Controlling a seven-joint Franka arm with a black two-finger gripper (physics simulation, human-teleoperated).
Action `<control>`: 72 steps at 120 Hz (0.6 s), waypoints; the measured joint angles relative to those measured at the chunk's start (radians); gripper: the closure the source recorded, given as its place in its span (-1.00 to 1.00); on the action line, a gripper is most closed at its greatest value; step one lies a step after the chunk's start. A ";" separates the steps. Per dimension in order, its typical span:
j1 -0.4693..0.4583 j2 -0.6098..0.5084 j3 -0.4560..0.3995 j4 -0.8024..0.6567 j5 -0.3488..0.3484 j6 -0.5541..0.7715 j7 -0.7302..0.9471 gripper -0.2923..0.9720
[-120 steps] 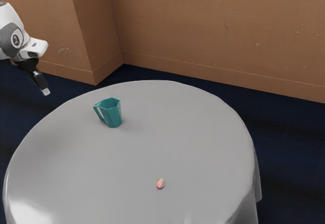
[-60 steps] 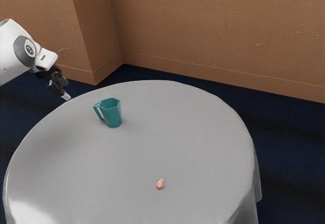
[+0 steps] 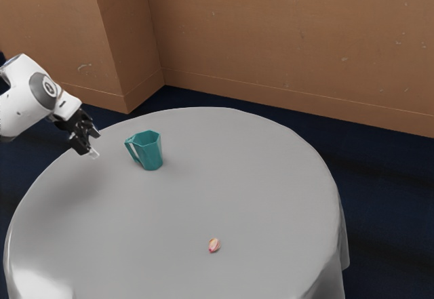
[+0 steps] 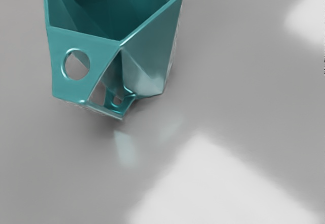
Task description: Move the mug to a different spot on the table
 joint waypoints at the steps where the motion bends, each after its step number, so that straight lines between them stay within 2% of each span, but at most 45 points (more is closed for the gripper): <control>1: 0.000 0.001 -0.001 0.000 0.000 0.000 0.003 -0.54; 38: 0.048 0.120 -0.067 0.134 -0.021 0.005 0.083 -0.54; 58: 0.060 0.152 -0.068 0.164 -0.030 0.002 0.028 -0.54; 62: 0.059 0.152 -0.067 0.169 -0.011 -0.003 0.000 -0.54; 72: 0.057 0.152 -0.072 0.218 0.105 -0.041 -0.099 -0.54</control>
